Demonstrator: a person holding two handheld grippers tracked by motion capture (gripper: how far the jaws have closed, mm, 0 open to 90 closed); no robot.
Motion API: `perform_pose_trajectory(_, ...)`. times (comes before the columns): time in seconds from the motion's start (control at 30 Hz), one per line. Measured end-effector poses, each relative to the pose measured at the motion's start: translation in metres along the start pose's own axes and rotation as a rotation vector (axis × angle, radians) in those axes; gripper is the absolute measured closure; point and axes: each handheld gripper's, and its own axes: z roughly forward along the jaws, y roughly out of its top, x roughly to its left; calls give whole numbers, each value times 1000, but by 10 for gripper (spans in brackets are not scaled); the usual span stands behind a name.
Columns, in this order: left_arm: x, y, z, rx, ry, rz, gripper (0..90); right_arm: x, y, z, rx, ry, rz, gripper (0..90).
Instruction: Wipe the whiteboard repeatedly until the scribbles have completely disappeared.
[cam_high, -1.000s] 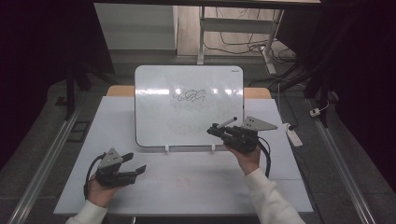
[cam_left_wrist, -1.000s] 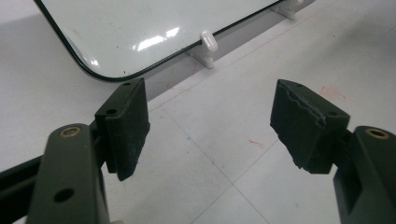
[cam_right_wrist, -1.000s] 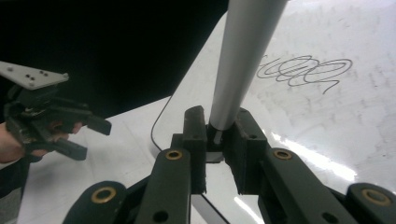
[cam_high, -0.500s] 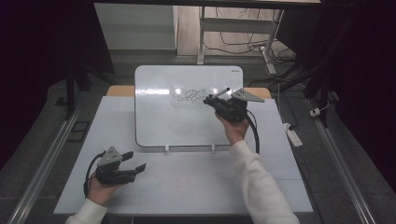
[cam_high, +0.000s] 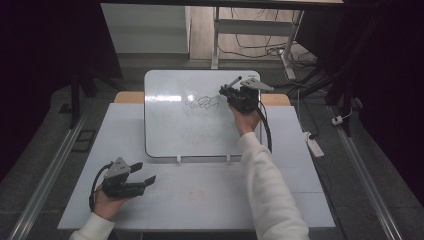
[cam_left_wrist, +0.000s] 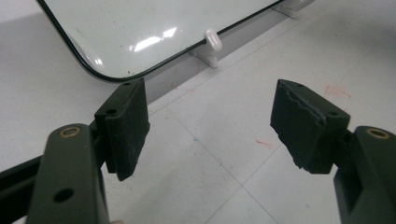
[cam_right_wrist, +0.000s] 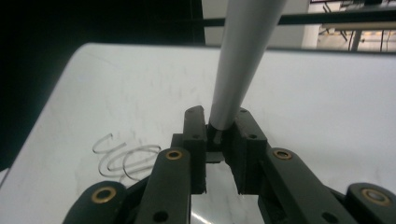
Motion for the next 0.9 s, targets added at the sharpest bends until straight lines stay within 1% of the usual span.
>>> perform_pose_trajectory(0.03, 0, 0, 0, 2, 0, 1, 285, -1, -2, 1, 11, 1, 1, 771)
perform_pose_trajectory(0.07, 0, 0, 1, 3, 1, 3, 285, 0, -5, 3, 28, 13, 5, 771)
perform_pose_trajectory(0.1, 0, 0, 1, 4, 1, 4, 285, 2, -9, 6, 40, 36, -2, 771)
perform_pose_trajectory(0.13, 0, 0, 1, 3, 3, 2, 285, 7, -11, 8, 61, 56, -23, 771)
perform_pose_trajectory(0.17, 0, 0, 1, 2, 3, 1, 285, 11, -12, 10, 75, 63, -56, 771)
perform_pose_trajectory(0.2, 0, 0, 1, 2, 3, 1, 285, 12, -11, 10, 75, 57, -78, 771)
perform_pose_trajectory(0.23, -1, 0, 0, 2, 6, 2, 285, 10, -8, 10, 63, 45, -75, 771)
perform_pose_trajectory(0.27, -1, 0, 0, 3, 7, 2, 285, 6, -6, 8, 41, 16, -55, 771)
perform_pose_trajectory(0.3, -1, 0, 0, 1, 6, 3, 285, 2, -4, 7, 24, -12, -24, 772)
perform_pose_trajectory(0.33, -1, 0, 0, -1, 5, 3, 285, -1, -4, 6, 13, -14, 3, 771)
perform_pose_trajectory(0.37, -1, 0, 0, -2, 5, 4, 285, -1, -6, 6, 15, -2, 8, 771)
perform_pose_trajectory(0.4, 0, 0, 0, -1, 4, 3, 285, 4, -10, 8, 34, 28, -11, 772)
perform_pose_trajectory(0.43, 0, 0, 1, 0, 4, 2, 285, 10, -13, 10, 58, 65, -51, 772)
perform_pose_trajectory(0.47, 0, 0, 1, 0, 4, 2, 285, 10, -13, 10, 58, 65, -51, 772)
perform_pose_trajectory(0.5, 1, 0, 1, 4, 4, 1, 285, 16, -15, 10, 73, 72, -111, 772)
perform_pose_trajectory(0.53, 0, 0, 1, 6, 4, 3, 285, 12, -14, 8, 62, 67, -88, 772)
perform_pose_trajectory(0.6, -1, 0, 1, 3, 5, 6, 285, 1, -11, 4, 25, 10, -38, 772)
perform_pose_trajectory(0.63, -1, 0, 0, 1, 4, 7, 285, -2, -11, 3, 20, 11, -26, 772)
perform_pose_trajectory(0.67, -1, 0, 0, 0, 3, 7, 285, -1, -12, 3, 20, 16, -30, 772)
perform_pose_trajectory(0.7, -1, 0, 1, 1, 3, 5, 285, 4, -14, 4, 40, 48, -56, 772)
perform_pose_trajectory(0.73, 0, 0, 1, 3, 3, 4, 285, 9, -17, 6, 71, 93, -95, 772)
perform_pose_trajectory(0.77, 0, 0, 2, 6, 3, 3, 285, 13, -19, 6, 92, 115, -135, 772)
perform_pose_trajectory(0.8, 0, 0, 2, 8, 4, 3, 285, 13, -19, 5, 101, 113, -160, 772)
perform_pose_trajectory(0.83, 0, 0, 2, 9, 5, 4, 285, 8, -18, 4, 90, 104, -137, 772)
perform_pose_trajectory(0.9, -2, 0, 1, 6, 4, 8, 285, -3, -16, -1, 42, 52, -53, 772)
